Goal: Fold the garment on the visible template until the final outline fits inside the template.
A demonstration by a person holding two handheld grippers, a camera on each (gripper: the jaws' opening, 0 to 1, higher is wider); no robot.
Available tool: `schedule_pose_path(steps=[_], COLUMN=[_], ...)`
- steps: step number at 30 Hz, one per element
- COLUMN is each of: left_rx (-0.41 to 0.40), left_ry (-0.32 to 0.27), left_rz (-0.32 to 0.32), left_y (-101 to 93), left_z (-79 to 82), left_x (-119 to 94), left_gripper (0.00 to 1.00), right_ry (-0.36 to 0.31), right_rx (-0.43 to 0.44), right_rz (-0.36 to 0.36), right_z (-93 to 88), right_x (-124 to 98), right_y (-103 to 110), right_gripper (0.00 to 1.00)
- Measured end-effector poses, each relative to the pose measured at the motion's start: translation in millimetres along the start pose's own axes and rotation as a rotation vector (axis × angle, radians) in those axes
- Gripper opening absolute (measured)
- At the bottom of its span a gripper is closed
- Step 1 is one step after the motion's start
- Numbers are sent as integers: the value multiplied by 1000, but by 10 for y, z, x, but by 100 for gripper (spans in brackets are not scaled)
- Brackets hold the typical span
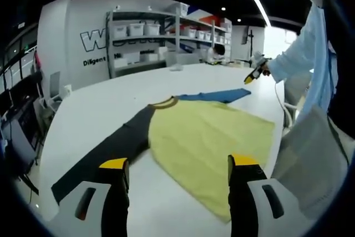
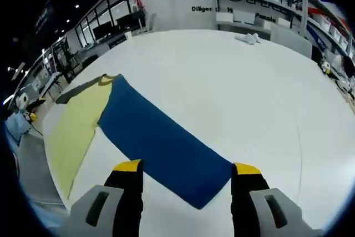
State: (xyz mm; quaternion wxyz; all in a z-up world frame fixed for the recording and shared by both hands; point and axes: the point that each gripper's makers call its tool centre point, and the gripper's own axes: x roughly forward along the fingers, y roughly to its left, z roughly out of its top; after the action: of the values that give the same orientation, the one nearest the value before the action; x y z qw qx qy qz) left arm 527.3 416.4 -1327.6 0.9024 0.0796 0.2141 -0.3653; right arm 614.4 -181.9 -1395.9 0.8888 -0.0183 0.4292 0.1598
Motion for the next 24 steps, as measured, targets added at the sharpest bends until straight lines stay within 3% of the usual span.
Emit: schedule_pose_path(steps=[16,24], left_rx=[-7,-6], left_ry=[-3,-8], left_rz=[19,29], left_y=[48,80], left_z=[31,48], left_x=[31,7], left_gripper=[71,71], right_ry=[47,122], right_rx=[64,109], right_rz=[-30,-98], right_z=[-69,-215], right_x=[172,171], right_y=[-166,-252], right_gripper=[57,39])
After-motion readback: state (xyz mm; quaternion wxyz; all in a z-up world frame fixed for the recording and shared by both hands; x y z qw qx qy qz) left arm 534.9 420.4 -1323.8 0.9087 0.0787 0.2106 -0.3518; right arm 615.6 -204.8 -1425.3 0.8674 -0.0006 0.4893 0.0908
